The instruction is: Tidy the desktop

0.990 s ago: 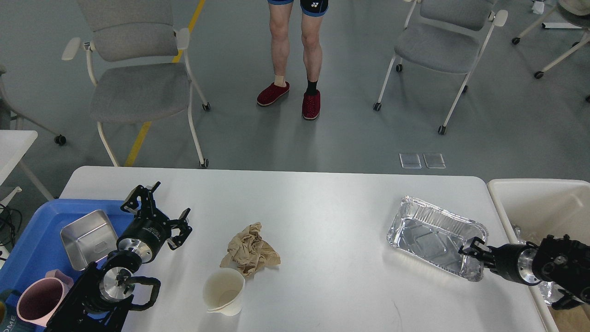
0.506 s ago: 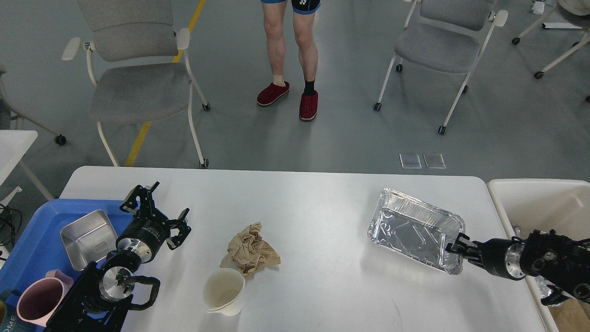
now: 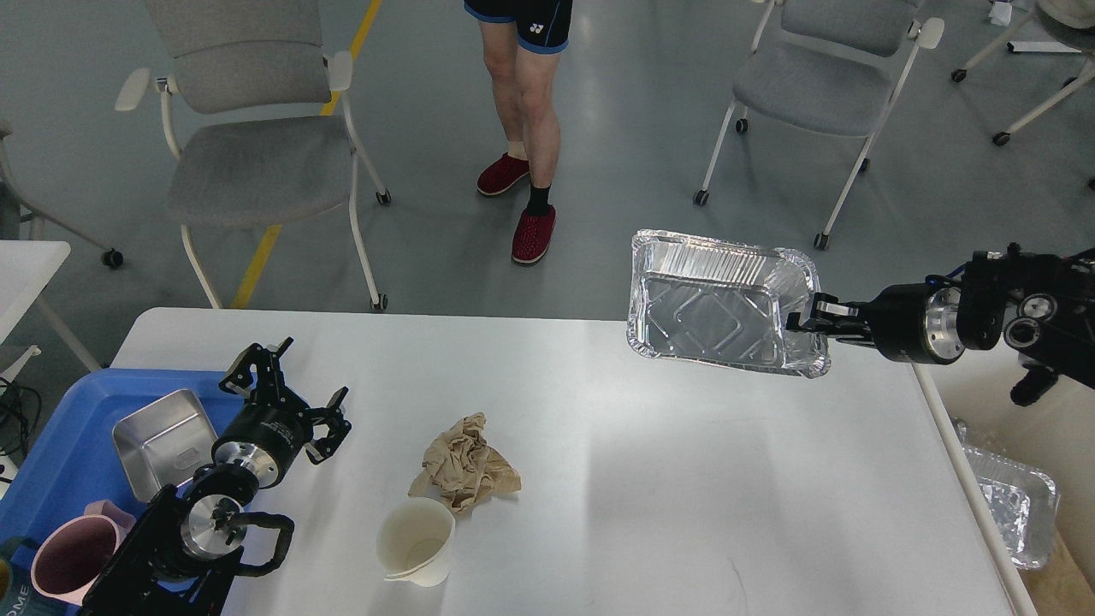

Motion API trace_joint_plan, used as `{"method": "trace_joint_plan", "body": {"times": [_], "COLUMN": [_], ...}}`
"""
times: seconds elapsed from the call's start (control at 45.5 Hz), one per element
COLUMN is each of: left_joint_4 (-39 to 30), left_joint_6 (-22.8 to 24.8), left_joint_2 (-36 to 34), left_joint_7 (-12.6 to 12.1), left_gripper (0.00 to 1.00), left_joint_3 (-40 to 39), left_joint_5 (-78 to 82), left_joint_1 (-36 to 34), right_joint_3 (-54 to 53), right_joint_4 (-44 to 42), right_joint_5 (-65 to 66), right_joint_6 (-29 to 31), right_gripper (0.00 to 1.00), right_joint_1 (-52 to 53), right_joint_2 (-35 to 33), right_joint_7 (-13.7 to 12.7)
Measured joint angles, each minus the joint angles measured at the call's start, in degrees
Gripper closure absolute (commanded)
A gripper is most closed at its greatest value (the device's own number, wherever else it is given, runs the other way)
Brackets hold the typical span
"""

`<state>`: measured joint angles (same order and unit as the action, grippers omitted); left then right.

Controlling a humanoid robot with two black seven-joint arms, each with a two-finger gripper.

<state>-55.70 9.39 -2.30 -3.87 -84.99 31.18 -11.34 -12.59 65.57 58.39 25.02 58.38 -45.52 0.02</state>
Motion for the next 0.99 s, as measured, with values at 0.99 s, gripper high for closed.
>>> {"method": "trace_joint_plan", "body": {"times": [0.99], "left_joint_4": [-27.58], "left_joint_6": [-11.00], "left_joint_2": [-35.79], "left_joint_7": [-3.96], "left_gripper": [0.04], "left_joint_3": [41.29], "left_joint_5": [1.17], "left_joint_1": [-1.29], "right_joint_3": [7.94], "right_joint_4": [-3.09], "right_joint_5": [-8.48], "right_joint_6": [0.57], "right_gripper": [1.00], "right_joint_1": [6.82], "right_joint_2": [11.58], "right_joint_7": [-8.08]}}
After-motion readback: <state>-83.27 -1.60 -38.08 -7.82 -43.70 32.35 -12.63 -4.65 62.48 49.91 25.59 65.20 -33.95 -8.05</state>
